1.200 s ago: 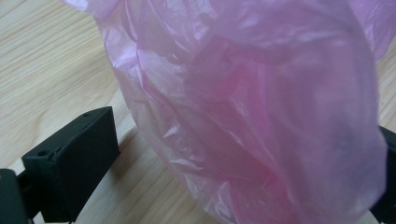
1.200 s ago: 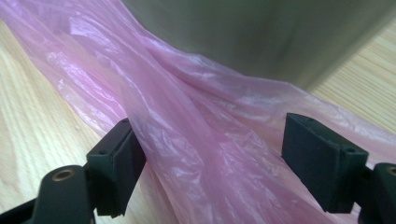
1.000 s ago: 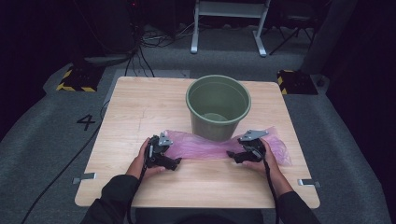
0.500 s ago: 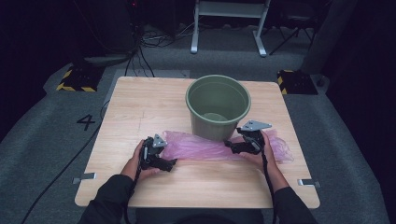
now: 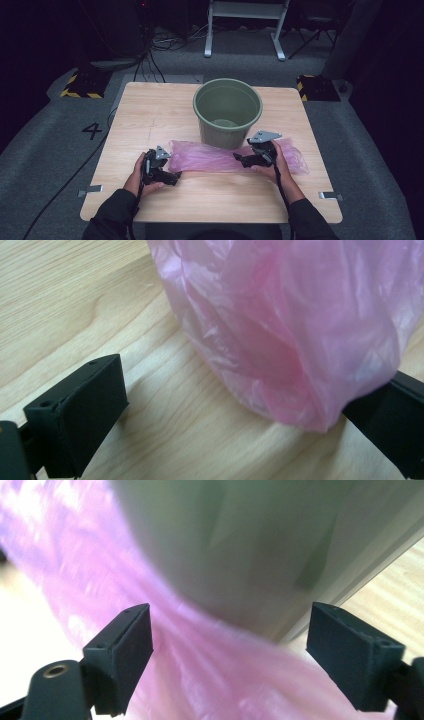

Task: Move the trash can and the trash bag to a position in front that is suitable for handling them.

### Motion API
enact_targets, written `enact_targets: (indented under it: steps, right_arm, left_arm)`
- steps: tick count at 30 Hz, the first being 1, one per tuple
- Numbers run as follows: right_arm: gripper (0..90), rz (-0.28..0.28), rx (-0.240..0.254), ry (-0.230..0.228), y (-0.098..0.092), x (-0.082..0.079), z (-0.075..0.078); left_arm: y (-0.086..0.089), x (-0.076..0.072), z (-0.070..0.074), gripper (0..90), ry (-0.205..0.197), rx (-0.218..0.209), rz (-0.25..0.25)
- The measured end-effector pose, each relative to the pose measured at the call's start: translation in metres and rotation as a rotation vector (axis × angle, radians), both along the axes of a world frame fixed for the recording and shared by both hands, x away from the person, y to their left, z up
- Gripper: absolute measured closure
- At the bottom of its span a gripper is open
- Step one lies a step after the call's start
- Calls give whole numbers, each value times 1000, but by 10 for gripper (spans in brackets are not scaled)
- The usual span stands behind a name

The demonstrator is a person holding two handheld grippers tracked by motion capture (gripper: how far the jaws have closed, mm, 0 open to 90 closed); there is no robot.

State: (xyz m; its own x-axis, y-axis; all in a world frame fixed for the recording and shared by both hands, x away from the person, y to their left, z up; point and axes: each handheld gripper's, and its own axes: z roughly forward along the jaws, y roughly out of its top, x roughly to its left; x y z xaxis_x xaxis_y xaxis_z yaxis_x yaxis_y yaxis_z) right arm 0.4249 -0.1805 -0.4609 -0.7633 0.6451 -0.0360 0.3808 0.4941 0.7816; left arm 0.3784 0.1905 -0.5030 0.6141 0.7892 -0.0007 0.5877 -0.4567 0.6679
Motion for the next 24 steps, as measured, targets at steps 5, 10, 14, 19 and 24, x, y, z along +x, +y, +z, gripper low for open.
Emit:
enact_targets:
  steps: [5,10,14,19,24]
  right_arm:
    - [177,47,-20,39,-3,-11,-13]
    - [169,74,-37,79,-6,-15,-26]
    - [185,91,-65,32,-2,-20,-24]
    - [165,90,-35,-43,3,-27,-11]
    - [166,53,-52,-27,6,-17,-20]
  left_arm:
    - [11,-8,-2,3,-16,-12,8]
    - [13,-10,-2,3,-16,-14,10]
    - [7,-7,-2,2,-15,-13,-2]
    - [-4,-2,-2,1,-15,-15,-7]
    - [-15,6,-2,1,-12,-17,-19]
